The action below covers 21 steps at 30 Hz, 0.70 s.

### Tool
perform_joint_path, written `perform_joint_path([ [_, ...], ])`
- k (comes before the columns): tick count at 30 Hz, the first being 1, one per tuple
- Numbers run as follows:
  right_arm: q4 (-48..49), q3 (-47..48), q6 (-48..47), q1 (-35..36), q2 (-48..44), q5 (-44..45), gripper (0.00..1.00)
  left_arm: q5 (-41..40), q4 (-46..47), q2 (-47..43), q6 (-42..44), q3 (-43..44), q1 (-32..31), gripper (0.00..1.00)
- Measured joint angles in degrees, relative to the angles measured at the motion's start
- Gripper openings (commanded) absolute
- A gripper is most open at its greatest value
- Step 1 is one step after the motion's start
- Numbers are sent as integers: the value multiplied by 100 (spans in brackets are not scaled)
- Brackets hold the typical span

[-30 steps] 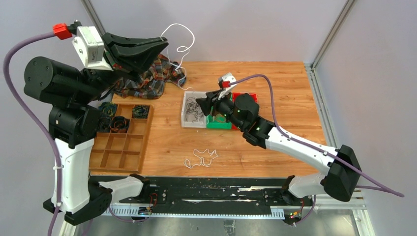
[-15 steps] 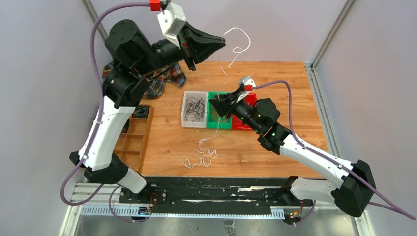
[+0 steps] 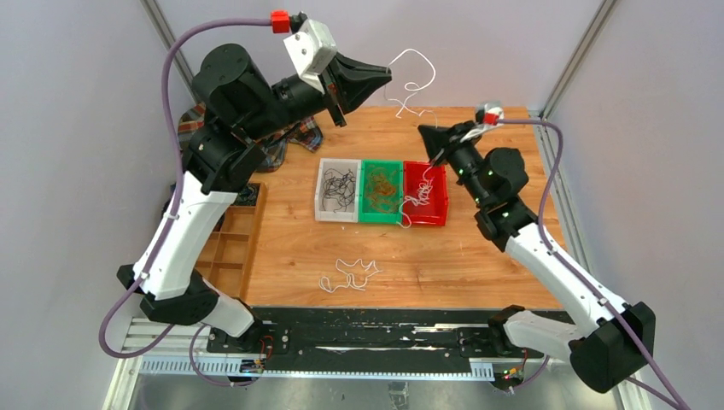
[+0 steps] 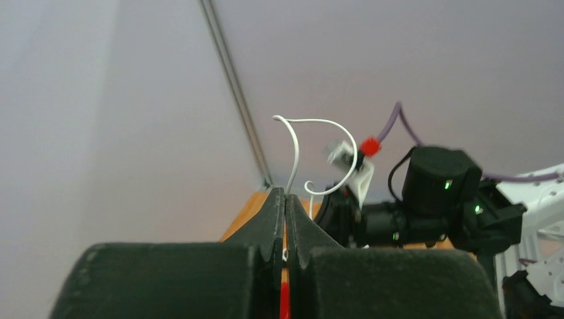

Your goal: Untangle the cables

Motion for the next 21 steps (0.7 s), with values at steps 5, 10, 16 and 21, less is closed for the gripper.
perform_joint_path([
  [5,-13,710,39,-566,234,-20,1,-505,319,-382,376,-1093,-4,0],
  [10,63,999,127,-944,654,-90,1,-710,422,-214,522,-1287,-4,0],
  [16,79,1104,291,-1200,1279,-264,1,-802,533,144,560,-1204,-4,0],
  [21,323,723,592,-1235,1679,-501,1,-920,595,258,693,-1381,-4,0],
])
